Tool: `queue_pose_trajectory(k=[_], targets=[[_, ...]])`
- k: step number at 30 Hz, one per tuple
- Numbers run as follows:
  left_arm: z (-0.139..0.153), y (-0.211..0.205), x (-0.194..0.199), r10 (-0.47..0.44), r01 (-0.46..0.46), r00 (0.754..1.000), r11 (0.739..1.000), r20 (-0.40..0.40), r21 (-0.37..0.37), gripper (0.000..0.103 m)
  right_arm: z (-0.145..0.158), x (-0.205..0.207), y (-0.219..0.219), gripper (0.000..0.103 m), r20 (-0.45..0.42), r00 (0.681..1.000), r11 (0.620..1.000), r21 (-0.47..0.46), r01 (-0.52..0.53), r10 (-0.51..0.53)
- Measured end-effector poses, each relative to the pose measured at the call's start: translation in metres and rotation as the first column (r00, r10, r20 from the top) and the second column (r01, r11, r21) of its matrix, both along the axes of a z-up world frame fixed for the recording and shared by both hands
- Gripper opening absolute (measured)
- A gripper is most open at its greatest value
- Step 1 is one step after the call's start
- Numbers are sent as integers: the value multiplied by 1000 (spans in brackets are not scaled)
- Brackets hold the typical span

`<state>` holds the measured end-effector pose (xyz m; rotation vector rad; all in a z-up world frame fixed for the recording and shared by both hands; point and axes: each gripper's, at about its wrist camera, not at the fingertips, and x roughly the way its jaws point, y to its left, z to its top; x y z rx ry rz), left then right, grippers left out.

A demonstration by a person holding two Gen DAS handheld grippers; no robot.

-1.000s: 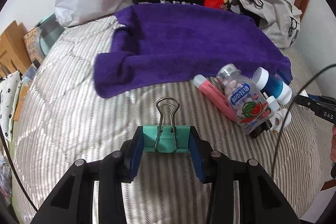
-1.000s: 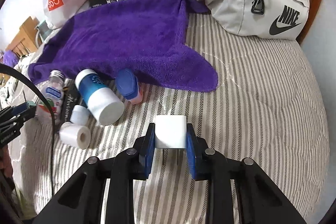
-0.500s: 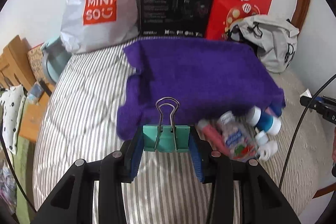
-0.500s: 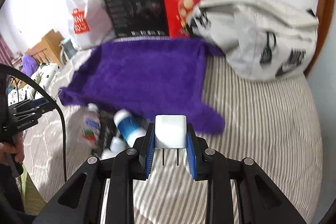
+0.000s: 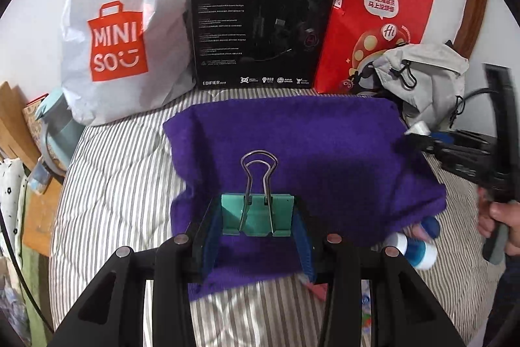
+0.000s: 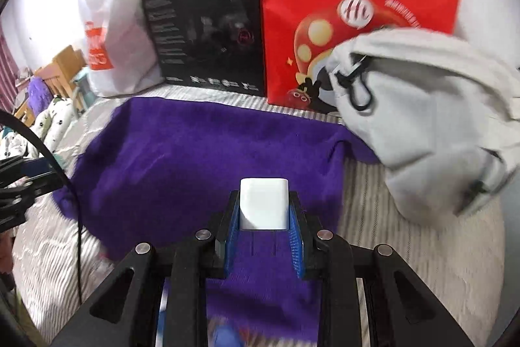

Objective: Organize rigid objects
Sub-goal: 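Carry the clip onto the purple towel with the left tool while the right tool sets the plug on it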

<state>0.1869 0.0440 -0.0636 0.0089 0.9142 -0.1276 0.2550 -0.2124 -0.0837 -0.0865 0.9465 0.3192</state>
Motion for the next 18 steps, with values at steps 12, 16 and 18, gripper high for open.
queue_pose_trajectory(k=[12,16,18], targets=[[-21,8,46,10,-9,999,1000,-38,1,39,-54,71,22,27,-81,997,995,-103,5,-14],[-29,10,60,15,-16,999,1000,-50,-3,39,-58,74,23,30,-110,994,993,-117,-13,0],[-32,9,68,14,-14,998,1000,-53,-3,39,-58,72,23,44,-104,995,990,-141,-18,3]])
